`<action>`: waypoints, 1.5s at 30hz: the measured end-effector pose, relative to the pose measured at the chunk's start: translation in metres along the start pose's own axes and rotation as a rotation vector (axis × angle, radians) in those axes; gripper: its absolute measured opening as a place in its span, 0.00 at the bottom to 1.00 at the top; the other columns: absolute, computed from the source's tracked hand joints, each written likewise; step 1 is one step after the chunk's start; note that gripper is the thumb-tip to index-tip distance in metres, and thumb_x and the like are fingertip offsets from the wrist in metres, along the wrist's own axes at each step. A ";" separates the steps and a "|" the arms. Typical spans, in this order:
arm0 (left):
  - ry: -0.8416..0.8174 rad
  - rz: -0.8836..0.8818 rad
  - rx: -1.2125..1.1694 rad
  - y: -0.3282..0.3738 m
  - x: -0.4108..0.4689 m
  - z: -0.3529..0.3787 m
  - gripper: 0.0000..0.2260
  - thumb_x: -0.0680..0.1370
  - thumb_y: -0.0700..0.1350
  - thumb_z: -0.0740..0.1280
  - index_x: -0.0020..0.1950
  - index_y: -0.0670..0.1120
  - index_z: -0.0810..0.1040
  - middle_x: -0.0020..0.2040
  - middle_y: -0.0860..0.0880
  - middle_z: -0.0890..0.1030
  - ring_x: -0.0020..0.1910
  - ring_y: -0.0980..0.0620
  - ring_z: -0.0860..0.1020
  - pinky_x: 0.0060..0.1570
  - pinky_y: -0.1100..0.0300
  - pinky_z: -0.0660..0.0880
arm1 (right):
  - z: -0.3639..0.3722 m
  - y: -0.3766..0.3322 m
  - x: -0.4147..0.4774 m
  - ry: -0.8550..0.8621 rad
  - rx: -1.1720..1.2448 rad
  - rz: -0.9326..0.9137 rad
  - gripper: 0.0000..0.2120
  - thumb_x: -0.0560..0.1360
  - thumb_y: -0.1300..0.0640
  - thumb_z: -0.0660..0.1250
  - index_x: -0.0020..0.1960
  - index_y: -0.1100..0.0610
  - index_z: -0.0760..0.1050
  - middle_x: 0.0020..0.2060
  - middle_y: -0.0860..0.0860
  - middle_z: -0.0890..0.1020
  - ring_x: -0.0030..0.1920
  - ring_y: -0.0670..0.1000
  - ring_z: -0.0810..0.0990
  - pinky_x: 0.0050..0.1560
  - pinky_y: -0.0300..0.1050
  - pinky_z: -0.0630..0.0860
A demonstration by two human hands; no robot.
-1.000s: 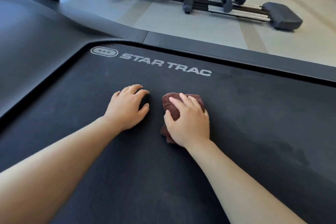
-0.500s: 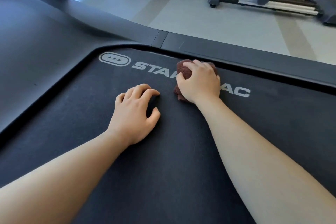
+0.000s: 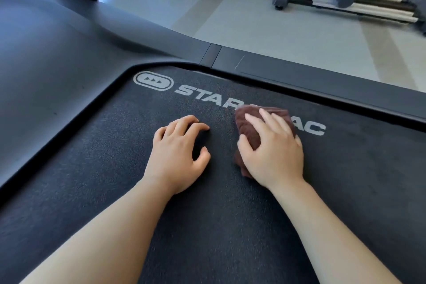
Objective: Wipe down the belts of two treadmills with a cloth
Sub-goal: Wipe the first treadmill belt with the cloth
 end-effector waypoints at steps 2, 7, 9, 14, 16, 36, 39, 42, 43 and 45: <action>-0.002 -0.003 -0.002 0.000 0.000 0.000 0.19 0.71 0.55 0.57 0.62 0.57 0.70 0.64 0.58 0.68 0.66 0.55 0.65 0.65 0.55 0.56 | 0.000 0.001 -0.003 0.001 -0.009 0.017 0.24 0.70 0.41 0.57 0.64 0.43 0.74 0.69 0.47 0.71 0.70 0.51 0.65 0.65 0.60 0.64; -0.010 -0.002 -0.008 -0.001 0.000 0.001 0.19 0.71 0.55 0.56 0.62 0.57 0.70 0.64 0.58 0.68 0.67 0.56 0.63 0.66 0.55 0.55 | 0.018 -0.013 0.047 -0.058 0.000 0.041 0.21 0.72 0.43 0.60 0.65 0.43 0.73 0.70 0.46 0.69 0.71 0.50 0.62 0.66 0.60 0.61; -0.004 0.001 -0.003 -0.001 0.000 0.001 0.19 0.71 0.55 0.56 0.62 0.58 0.70 0.64 0.58 0.68 0.67 0.56 0.63 0.65 0.55 0.55 | 0.025 -0.020 0.066 -0.064 -0.013 0.025 0.21 0.72 0.43 0.60 0.64 0.43 0.73 0.69 0.45 0.70 0.69 0.50 0.63 0.65 0.59 0.63; 0.019 0.013 -0.007 -0.003 0.001 0.002 0.20 0.71 0.56 0.56 0.62 0.57 0.70 0.65 0.57 0.68 0.67 0.55 0.63 0.65 0.54 0.55 | 0.030 -0.020 0.068 -0.081 -0.026 0.006 0.23 0.73 0.42 0.59 0.67 0.43 0.70 0.71 0.47 0.67 0.72 0.51 0.61 0.66 0.59 0.61; 0.024 0.008 -0.008 -0.003 0.001 0.002 0.18 0.73 0.54 0.58 0.63 0.56 0.70 0.65 0.56 0.68 0.67 0.53 0.64 0.65 0.53 0.56 | 0.028 -0.020 0.056 -0.098 -0.010 -0.001 0.23 0.73 0.43 0.59 0.68 0.43 0.70 0.72 0.47 0.66 0.72 0.51 0.60 0.67 0.59 0.59; 0.044 -0.136 0.038 -0.051 -0.019 -0.015 0.25 0.73 0.59 0.58 0.69 0.54 0.66 0.72 0.53 0.64 0.72 0.52 0.58 0.72 0.48 0.48 | 0.045 -0.084 0.034 -0.090 0.001 -0.065 0.22 0.72 0.43 0.58 0.64 0.43 0.73 0.69 0.46 0.70 0.70 0.51 0.64 0.68 0.62 0.59; -0.002 -0.160 0.059 -0.054 -0.017 -0.009 0.30 0.73 0.61 0.52 0.74 0.53 0.59 0.76 0.52 0.57 0.75 0.52 0.50 0.73 0.47 0.43 | 0.060 -0.098 0.068 -0.089 0.017 -0.079 0.20 0.72 0.43 0.59 0.63 0.43 0.73 0.65 0.46 0.73 0.67 0.51 0.66 0.65 0.59 0.63; -0.022 -0.162 0.081 -0.056 -0.014 -0.007 0.32 0.72 0.63 0.48 0.75 0.54 0.57 0.77 0.52 0.54 0.76 0.52 0.48 0.72 0.46 0.42 | 0.068 -0.106 0.090 -0.091 0.021 -0.074 0.20 0.72 0.43 0.58 0.63 0.43 0.74 0.62 0.46 0.74 0.65 0.51 0.67 0.64 0.57 0.64; -0.025 -0.161 0.084 -0.056 -0.013 -0.008 0.32 0.72 0.63 0.48 0.75 0.54 0.57 0.77 0.52 0.54 0.76 0.52 0.48 0.72 0.46 0.42 | 0.070 -0.107 0.093 -0.097 0.013 -0.076 0.20 0.72 0.43 0.58 0.63 0.43 0.73 0.63 0.46 0.74 0.66 0.51 0.67 0.63 0.57 0.64; -0.027 -0.161 0.086 -0.056 -0.013 -0.009 0.32 0.72 0.63 0.48 0.75 0.54 0.57 0.77 0.52 0.55 0.76 0.52 0.48 0.72 0.46 0.43 | 0.068 -0.106 0.088 -0.108 0.012 -0.086 0.21 0.73 0.43 0.58 0.64 0.44 0.72 0.65 0.46 0.72 0.67 0.52 0.66 0.63 0.57 0.63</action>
Point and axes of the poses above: each hand's wrist, its own x-axis towards the middle knuckle, its own z-axis out of the palm, y = z × x, the point moved 4 cm from there along x, towards the middle knuckle
